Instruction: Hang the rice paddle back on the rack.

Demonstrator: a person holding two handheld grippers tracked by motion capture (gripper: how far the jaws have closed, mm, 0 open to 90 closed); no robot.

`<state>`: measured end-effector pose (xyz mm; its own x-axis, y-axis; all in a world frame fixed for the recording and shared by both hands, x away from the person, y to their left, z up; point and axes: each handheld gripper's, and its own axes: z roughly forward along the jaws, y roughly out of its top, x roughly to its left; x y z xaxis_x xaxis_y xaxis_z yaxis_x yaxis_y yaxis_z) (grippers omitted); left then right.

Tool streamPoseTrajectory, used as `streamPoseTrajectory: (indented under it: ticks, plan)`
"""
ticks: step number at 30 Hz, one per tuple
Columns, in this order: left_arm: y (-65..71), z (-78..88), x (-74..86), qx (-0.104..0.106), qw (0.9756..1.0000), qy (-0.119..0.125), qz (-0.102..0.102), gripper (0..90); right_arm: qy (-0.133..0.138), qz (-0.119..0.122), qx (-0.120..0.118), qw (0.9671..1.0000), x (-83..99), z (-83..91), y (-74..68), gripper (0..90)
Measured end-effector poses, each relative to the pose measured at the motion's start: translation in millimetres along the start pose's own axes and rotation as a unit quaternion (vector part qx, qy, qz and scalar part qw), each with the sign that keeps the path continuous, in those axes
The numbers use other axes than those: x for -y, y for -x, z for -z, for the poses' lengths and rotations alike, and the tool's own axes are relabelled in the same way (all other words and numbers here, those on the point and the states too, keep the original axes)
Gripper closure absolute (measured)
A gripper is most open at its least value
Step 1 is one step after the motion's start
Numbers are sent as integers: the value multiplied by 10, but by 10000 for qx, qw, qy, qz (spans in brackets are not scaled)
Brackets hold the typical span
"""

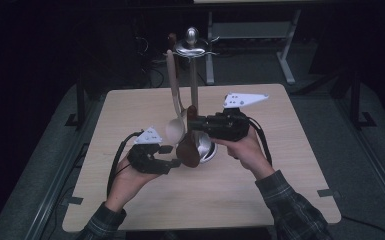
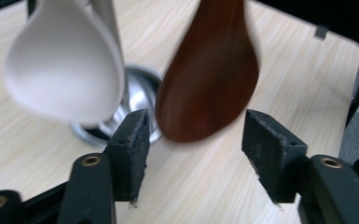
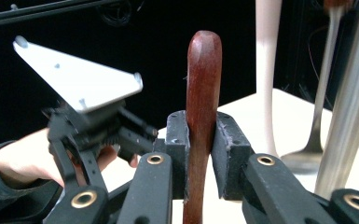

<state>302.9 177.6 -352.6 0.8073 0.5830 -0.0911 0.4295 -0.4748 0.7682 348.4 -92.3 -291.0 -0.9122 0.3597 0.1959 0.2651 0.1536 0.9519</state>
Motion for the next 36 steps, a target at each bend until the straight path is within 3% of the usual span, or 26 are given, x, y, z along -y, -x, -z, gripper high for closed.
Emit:
streamPoseTrajectory:
  ticks: [6, 9, 15, 16, 23, 35, 36]
  plan:
    - [-143, 38, 284, -103, 9995, -289, 78, 337, 69, 371, -116, 9992, -355, 64, -11, 772]
    - [-214, 35, 440, -160, 9988, -384, 263, 322, 88, 528, -149, 9985, -529, 88, -24, 772]
    - [-360, 85, 683, -257, 9973, -522, 437, 319, 178, 683, -231, 9972, -799, 120, -31, 772]
    - [-388, 95, 715, -311, 9974, -510, 391, 313, 208, 668, -245, 9972, -829, 127, -24, 772]
    - [-457, 123, 883, -301, 9954, -676, 611, 307, 258, 587, -301, 9975, -954, 140, 44, 772]
    - [-478, 97, 911, -307, 9945, -753, 654, 306, 349, 456, -303, 9979, -1018, 116, 212, 771]
    - [-469, 87, 913, -301, 9945, -686, 725, 306, 347, 426, -303, 9980, -1014, 110, 236, 770]
